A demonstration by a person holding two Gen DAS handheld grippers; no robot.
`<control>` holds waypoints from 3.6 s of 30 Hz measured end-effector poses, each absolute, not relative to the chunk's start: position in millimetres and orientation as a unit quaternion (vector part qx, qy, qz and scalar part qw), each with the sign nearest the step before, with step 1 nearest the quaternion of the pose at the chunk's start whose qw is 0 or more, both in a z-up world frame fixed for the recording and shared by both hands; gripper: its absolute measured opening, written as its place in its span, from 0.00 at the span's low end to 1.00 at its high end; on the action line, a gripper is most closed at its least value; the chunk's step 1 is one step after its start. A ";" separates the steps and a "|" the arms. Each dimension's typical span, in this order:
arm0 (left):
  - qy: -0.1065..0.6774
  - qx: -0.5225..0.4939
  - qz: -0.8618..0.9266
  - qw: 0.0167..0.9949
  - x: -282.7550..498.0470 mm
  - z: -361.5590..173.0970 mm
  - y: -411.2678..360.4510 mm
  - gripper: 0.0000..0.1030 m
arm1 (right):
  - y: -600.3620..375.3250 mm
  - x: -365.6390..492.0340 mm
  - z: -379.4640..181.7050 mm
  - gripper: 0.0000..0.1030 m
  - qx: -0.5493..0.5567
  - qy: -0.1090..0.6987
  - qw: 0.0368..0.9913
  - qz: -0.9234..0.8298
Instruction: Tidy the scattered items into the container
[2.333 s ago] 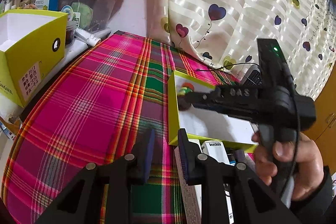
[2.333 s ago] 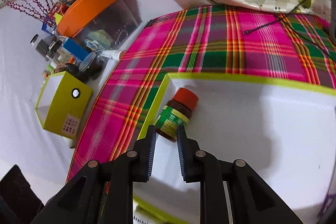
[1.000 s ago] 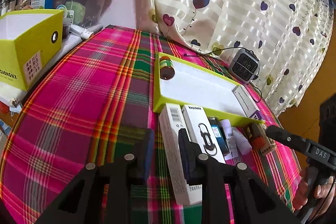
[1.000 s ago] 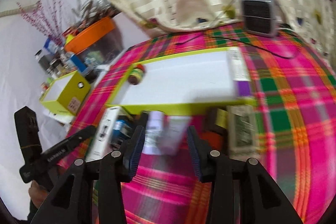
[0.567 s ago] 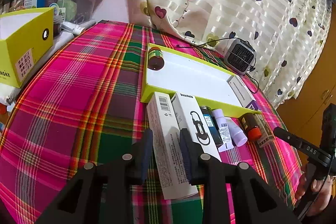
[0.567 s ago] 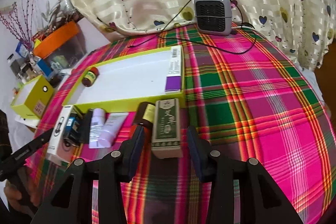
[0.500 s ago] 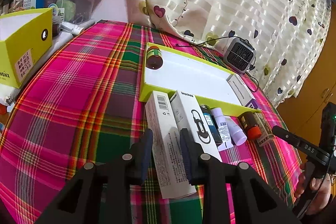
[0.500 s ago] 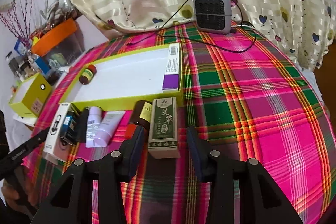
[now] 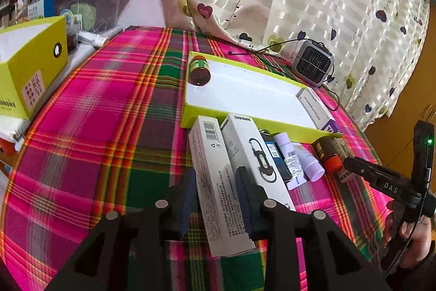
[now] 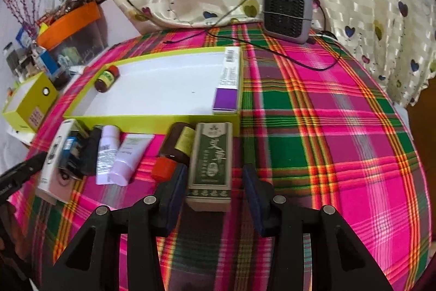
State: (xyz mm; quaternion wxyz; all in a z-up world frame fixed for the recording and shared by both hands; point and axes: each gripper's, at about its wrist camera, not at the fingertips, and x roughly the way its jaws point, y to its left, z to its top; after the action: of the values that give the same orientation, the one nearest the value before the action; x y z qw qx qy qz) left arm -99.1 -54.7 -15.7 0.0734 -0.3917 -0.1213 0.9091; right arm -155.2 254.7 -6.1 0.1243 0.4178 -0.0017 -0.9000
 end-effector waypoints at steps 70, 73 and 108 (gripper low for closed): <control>-0.113 -0.364 0.921 0.079 -69.0 21.1 -60.0 0.22 | 255.6 -110.7 22.7 0.32 0.387 -0.075 0.140 -0.908; -0.111 -0.360 0.922 0.089 -65.2 27.3 -52.5 0.22 | 251.2 -106.1 27.2 0.32 0.382 -0.076 0.149 -0.909; -0.053 -0.371 0.918 0.129 -106.2 38.4 35.5 0.22 | 243.7 -126.8 38.7 0.32 0.361 -0.080 0.187 -0.910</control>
State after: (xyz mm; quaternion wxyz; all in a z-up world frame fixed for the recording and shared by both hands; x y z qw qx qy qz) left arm -106.2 35.5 38.4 0.1288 -0.3707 -0.0525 0.9183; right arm -126.8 243.7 38.7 0.1866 0.3609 -0.0805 -0.9102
